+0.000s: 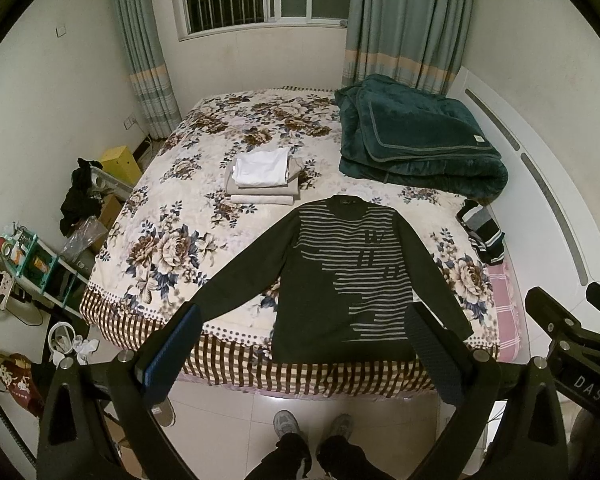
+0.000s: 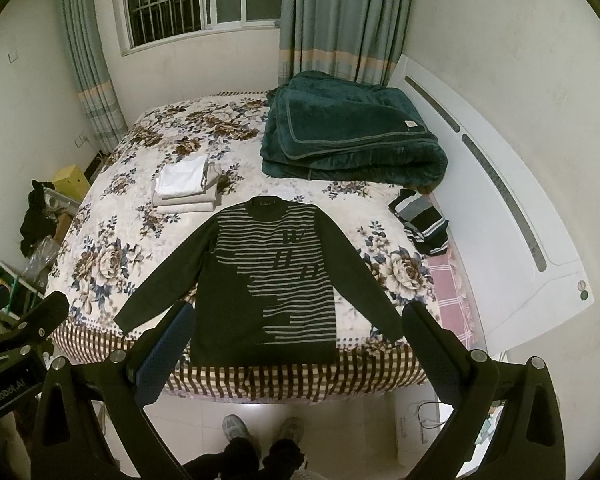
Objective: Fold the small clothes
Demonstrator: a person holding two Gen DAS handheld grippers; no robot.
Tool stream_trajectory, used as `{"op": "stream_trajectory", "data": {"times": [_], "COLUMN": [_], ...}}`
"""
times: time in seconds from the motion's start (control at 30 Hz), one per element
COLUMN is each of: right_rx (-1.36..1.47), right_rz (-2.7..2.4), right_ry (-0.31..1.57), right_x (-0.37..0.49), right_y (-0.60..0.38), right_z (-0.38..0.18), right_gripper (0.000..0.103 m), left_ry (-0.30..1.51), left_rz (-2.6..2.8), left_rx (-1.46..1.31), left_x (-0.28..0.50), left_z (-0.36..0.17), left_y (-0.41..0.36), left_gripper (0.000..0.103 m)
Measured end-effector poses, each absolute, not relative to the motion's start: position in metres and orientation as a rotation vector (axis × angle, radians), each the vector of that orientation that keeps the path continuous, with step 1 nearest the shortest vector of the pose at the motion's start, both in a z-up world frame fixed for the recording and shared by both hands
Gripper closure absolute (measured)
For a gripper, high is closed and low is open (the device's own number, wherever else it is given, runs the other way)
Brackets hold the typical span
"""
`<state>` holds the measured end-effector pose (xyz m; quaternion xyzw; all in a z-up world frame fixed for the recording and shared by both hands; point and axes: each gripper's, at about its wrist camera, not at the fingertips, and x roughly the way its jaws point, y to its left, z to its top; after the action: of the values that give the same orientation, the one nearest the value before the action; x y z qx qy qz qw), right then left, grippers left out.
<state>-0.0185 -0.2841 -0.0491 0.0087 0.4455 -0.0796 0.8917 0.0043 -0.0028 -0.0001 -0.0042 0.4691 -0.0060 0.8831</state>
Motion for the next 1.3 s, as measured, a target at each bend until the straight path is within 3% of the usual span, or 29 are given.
{"op": "stream_trajectory", "data": {"times": [0.8,0.93,1.13,1.3], "right_rx": [0.026,0.114,0.327,0.485], "right_rz": [-0.165,-0.16,-0.282,-0.483], "right_ry": [0.925,0.965,1.049,1.134], "right_x": [-0.024,0.01,0.041,0.054], "right_y": [-0.293,-0.281,-0.351,-0.444], "right_z": [-0.052,-0.058,-0.134,-0.238], "right_gripper": [0.0,0.0,0.0,0.0], "left_ry": [0.98,0.955,0.89,0.983], "left_rz": [-0.021,-0.009,0.041,0.092], "left_rx": [-0.012,-0.005,0.092,0.117], "left_x": [0.025,0.045,0.089,0.145], "left_z": [0.002,-0.011,-0.074,-0.165], "left_y": [-0.014,-0.026,-0.028,-0.037], "left_gripper": [0.0,0.0,0.0,0.0]}}
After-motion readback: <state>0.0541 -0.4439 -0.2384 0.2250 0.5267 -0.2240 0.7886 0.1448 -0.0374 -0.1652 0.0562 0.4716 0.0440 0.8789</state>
